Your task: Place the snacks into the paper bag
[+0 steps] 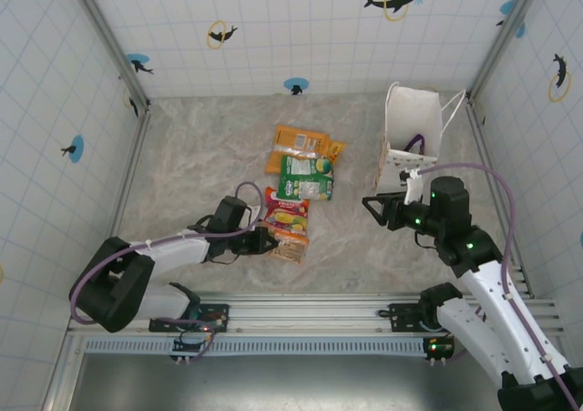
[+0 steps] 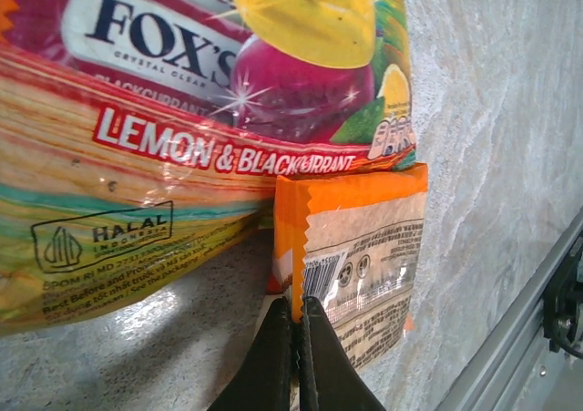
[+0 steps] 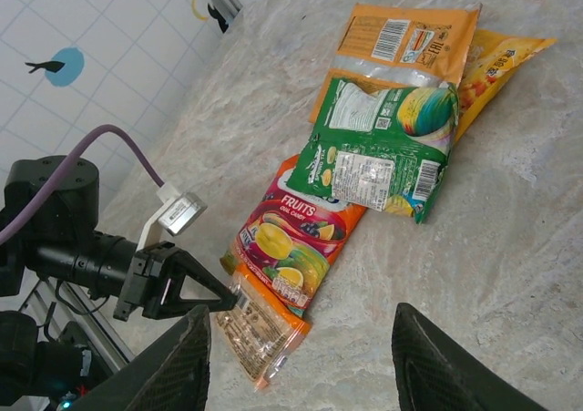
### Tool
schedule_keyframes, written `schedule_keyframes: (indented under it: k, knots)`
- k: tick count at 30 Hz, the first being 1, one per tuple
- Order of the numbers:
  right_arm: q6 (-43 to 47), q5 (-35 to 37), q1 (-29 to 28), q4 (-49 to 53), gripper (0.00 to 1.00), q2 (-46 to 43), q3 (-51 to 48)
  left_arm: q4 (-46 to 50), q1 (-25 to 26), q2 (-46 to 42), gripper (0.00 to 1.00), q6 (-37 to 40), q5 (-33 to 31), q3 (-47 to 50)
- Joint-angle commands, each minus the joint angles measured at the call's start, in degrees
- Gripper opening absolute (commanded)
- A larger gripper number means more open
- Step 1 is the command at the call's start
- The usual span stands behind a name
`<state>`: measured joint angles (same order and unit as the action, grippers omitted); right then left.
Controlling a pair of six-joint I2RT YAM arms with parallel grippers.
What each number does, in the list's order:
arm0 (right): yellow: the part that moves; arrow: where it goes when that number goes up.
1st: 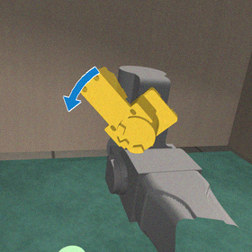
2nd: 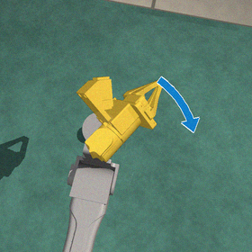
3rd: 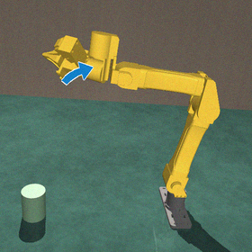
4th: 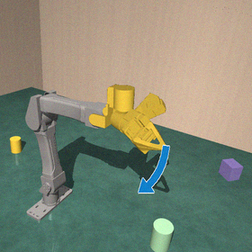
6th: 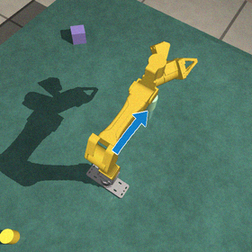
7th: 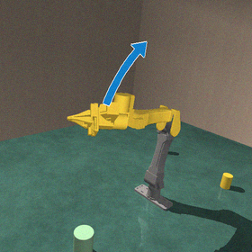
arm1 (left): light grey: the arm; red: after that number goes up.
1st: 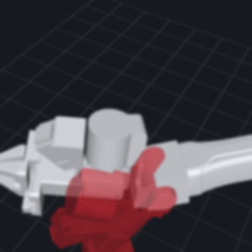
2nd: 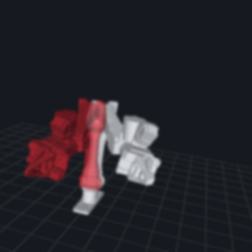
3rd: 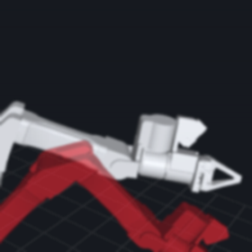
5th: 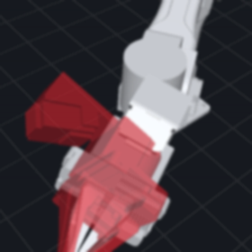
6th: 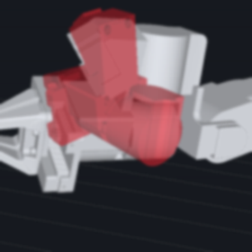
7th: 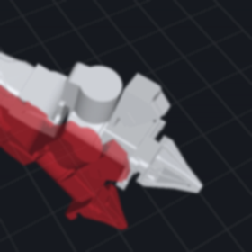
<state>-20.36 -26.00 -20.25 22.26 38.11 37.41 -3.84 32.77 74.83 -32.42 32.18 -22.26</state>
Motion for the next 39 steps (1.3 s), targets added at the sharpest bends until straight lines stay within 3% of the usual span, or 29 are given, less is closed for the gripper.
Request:
schedule_keyframes:
  k: [1,14,22,39]
  knots:
    - [0.7,-0.9,-0.3,-3.1,0.54,-0.9,-0.9,0.1,-0.3,-2.3,0.00,2.5,2.4,-0.8]
    - [-0.7,-4.9,-0.3,-9.8,0.53,-2.2,-4.7,-3.0,-0.2,-11.7,0.00,6.4,7.4,-3.6]
    - [-1.9,-7.6,-0.4,-15.0,0.54,-2.9,-8.3,-9.3,0.9,-14.5,0.00,3.3,9.1,-5.5]
    - [-10.1,-15.2,-0.5,-30.2,0.57,-0.7,-13.9,-20.8,5.9,-12.4,0.00,2.3,9.7,-9.1]
